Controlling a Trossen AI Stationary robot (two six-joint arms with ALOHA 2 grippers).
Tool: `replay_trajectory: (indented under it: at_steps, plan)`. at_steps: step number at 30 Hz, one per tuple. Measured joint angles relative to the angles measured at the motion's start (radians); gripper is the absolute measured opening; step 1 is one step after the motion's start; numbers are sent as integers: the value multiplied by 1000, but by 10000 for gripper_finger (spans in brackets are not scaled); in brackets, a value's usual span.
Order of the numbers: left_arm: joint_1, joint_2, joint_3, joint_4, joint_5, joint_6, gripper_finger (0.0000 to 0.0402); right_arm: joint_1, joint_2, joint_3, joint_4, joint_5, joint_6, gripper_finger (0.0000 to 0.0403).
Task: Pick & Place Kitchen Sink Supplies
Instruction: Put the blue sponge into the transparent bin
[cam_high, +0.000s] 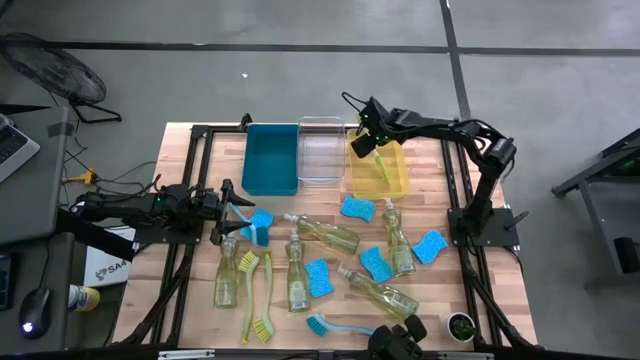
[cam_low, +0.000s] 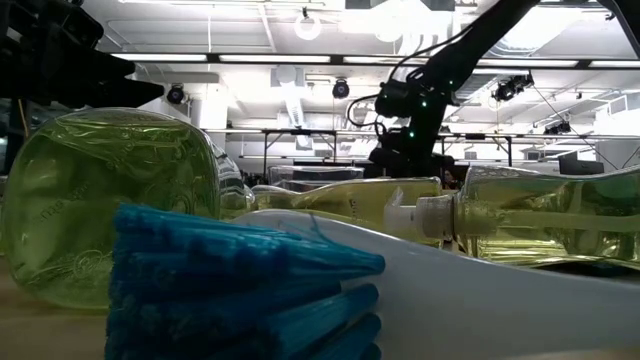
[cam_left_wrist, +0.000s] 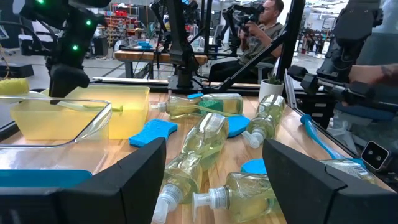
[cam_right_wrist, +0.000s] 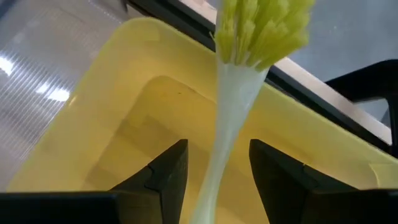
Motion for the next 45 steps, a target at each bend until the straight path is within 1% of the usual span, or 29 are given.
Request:
replay_trajectory:
  at_steps: [3, 6, 15, 19, 21, 28, 34, 38, 42, 45]
  plan:
    - [0, 0, 0, 0, 0, 0, 264, -1, 0, -6, 12, 0, -2, 157]
    - [0, 0, 0, 0, 0, 0, 264, -5, 0, -6, 13, 0, -2, 140]
    - [0, 0, 0, 0, 0, 0, 264, -25, 0, -6, 15, -30, -2, 66]
    - [0, 0, 0, 0, 0, 0, 264, -33, 0, -6, 21, -73, -2, 31]
    - [0, 0, 0, 0, 0, 0, 264, -35, 0, -6, 26, -87, -2, 20]
    - [0, 0, 0, 0, 0, 0, 264, -38, 0, 0, 24, -112, -3, 22]
    - [0, 0, 0, 0, 0, 0, 264, -38, 0, 71, -30, -132, -19, 20]
    - [0, 0, 0, 0, 0, 0, 264, -38, 0, 149, -130, -148, -36, 20]
    - [0, 0, 0, 0, 0, 0, 264, -35, 0, 228, -278, -154, -51, 20]
    - [0, 0, 0, 0, 0, 0, 264, -27, 0, 258, -384, -180, -56, 20]
